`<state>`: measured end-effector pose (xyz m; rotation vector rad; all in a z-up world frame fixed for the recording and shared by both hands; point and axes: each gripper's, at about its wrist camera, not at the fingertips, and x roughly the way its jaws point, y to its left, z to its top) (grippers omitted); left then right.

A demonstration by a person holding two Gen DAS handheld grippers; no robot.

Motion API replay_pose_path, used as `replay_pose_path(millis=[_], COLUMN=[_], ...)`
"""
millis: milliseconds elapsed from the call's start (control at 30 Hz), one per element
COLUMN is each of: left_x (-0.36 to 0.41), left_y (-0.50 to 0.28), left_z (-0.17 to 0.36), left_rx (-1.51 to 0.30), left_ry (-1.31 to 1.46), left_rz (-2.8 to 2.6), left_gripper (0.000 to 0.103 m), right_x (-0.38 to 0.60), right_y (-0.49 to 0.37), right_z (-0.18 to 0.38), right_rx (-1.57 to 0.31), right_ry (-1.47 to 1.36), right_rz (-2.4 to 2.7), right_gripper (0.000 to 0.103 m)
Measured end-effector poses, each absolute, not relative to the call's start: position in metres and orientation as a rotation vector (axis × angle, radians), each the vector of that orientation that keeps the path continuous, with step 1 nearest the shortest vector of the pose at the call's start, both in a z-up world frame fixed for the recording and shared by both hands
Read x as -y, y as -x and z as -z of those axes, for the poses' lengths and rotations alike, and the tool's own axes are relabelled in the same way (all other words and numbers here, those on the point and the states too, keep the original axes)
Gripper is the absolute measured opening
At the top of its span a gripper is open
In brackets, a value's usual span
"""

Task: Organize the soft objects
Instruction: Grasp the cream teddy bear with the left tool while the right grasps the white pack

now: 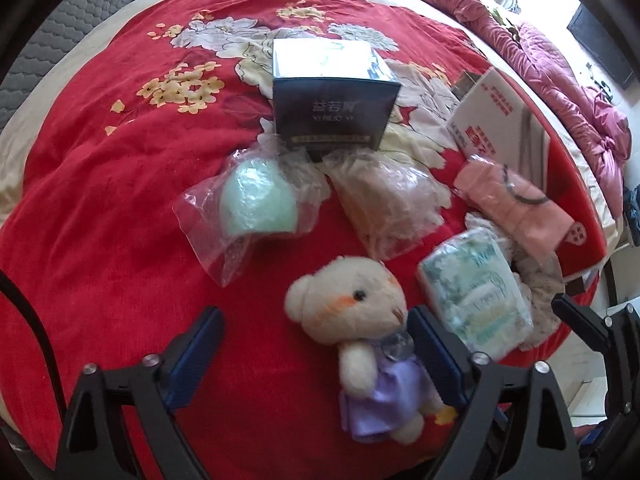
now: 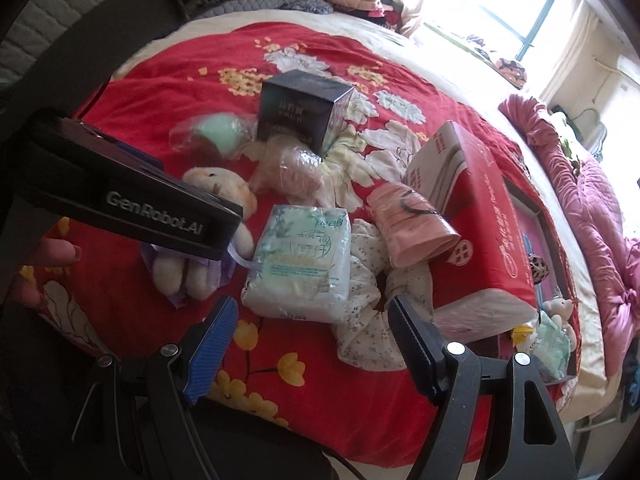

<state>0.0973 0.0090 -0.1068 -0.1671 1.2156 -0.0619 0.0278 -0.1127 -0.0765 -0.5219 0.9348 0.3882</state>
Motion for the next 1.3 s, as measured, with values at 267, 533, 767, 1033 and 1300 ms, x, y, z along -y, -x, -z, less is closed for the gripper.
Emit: replay_pose_path(millis=[267,533,767,1033,1300], left_x=[-0.017,-0.022,-0.024,-0.019,-0.02], left_y=[-0.104,-0.109,-0.109,-0.107,-0.101], left_z=[0.117,0.121,0.121,0.116,0.112], left_rx=[-1.214,-1.208,-1.199,-1.176,-1.156], left_ry=[0.22,0.242,0.261,0.311,0.324], left_rz=[0.098,0.108,0.127,0.216,0.211], left_gripper=[0.096,0.094,0.09,0.052,0.05], right_x=[0.101,0.084,0.094,0.113,0.132], right_y=[-0.041,-0.048,-0.063,-0.064,-0.06], right_z=[0.09,0.101,0.102,0.083,0.056], right_rx=[-0.947,-0.947,-0.953,-0.909,-0.856], right_ry=[0.556,0.609,0.55,0.42,0.279], right_rz=[-0.384,-0.388,-0.342,-0.342,-0.355], right_gripper=[0.078,0.078,0.058,0.053,0.053])
